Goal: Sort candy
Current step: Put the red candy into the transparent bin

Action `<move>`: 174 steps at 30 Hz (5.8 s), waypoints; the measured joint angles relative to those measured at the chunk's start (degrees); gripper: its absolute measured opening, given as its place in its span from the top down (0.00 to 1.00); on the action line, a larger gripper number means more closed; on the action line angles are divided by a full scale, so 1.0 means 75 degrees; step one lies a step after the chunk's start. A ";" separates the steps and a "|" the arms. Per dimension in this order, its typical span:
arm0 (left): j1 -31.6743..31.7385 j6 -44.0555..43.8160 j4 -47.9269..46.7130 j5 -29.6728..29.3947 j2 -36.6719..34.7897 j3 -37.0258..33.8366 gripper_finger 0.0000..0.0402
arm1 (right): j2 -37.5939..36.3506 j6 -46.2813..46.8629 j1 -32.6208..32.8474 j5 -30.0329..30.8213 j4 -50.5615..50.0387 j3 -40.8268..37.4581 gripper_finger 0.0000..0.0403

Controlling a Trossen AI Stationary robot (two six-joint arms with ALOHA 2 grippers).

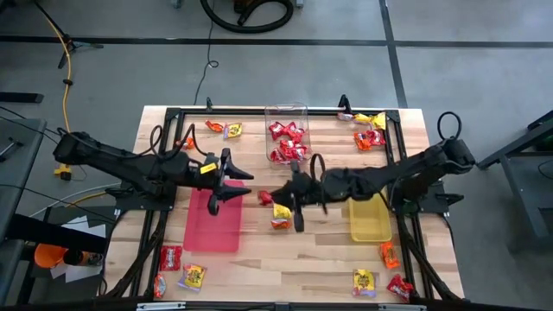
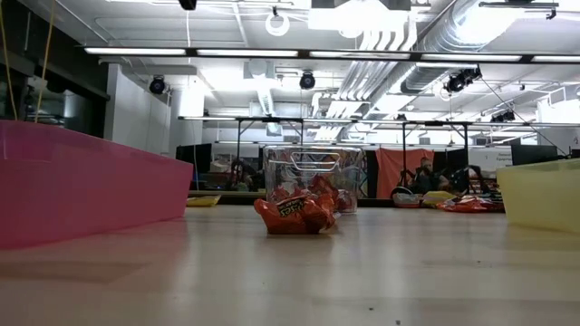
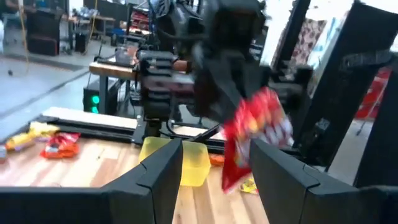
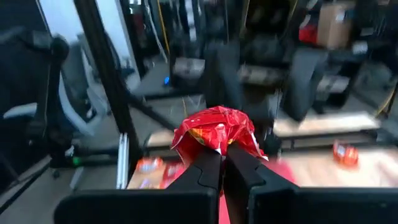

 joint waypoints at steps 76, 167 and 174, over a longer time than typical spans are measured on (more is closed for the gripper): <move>0.0072 -0.1018 -0.0577 -0.0588 -0.0003 0.0000 0.56 | -0.1445 0.2178 -0.3863 -0.2905 -0.5078 0.0711 0.36; -0.6726 -0.6158 -0.8295 0.2062 0.3908 0.0460 0.57 | -0.2349 0.2828 -0.0208 0.1230 -0.7145 0.0711 0.36; -0.6797 -0.6226 -0.7607 0.1888 0.3911 0.0185 0.57 | -0.2349 0.2831 -0.0208 0.1228 -0.7145 0.0711 0.36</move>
